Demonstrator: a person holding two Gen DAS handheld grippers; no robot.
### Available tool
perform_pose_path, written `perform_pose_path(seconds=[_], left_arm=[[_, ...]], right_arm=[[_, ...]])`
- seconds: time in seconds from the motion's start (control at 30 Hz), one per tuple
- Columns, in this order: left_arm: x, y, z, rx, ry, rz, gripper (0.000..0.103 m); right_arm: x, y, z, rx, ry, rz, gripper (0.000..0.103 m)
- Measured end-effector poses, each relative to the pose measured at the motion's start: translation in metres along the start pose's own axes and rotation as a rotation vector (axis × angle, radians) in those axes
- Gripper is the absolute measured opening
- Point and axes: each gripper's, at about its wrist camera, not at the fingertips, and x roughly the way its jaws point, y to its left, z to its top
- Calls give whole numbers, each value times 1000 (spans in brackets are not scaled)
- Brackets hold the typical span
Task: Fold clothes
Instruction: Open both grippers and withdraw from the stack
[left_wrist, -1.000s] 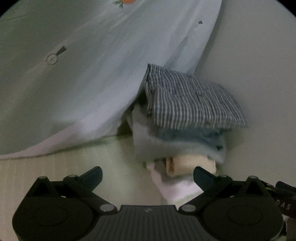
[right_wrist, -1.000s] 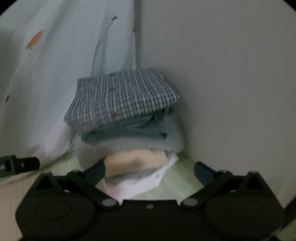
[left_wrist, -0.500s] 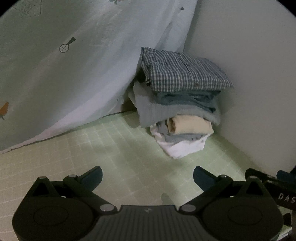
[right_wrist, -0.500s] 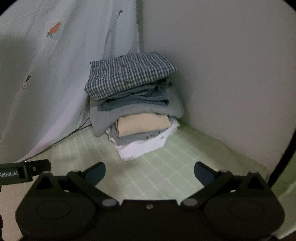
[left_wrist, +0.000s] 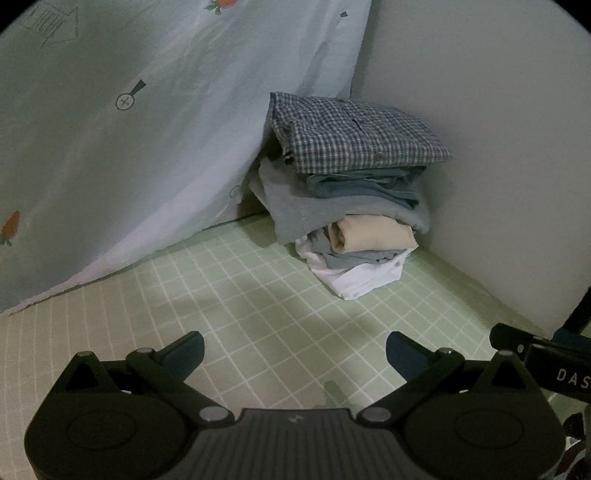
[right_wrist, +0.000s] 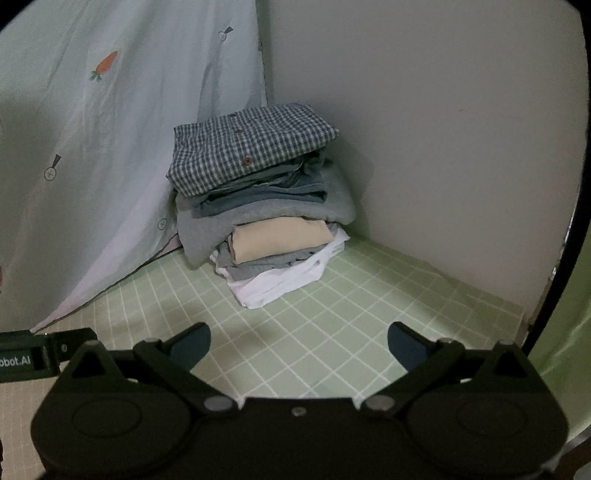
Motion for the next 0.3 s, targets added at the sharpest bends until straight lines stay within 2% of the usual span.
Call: perform_pose_path(seconds=[0.3], left_arm=[[-3,-7,0,20,-12,-22,103]], right_arm=[[-7,1,3,-6,-18,-15,103]])
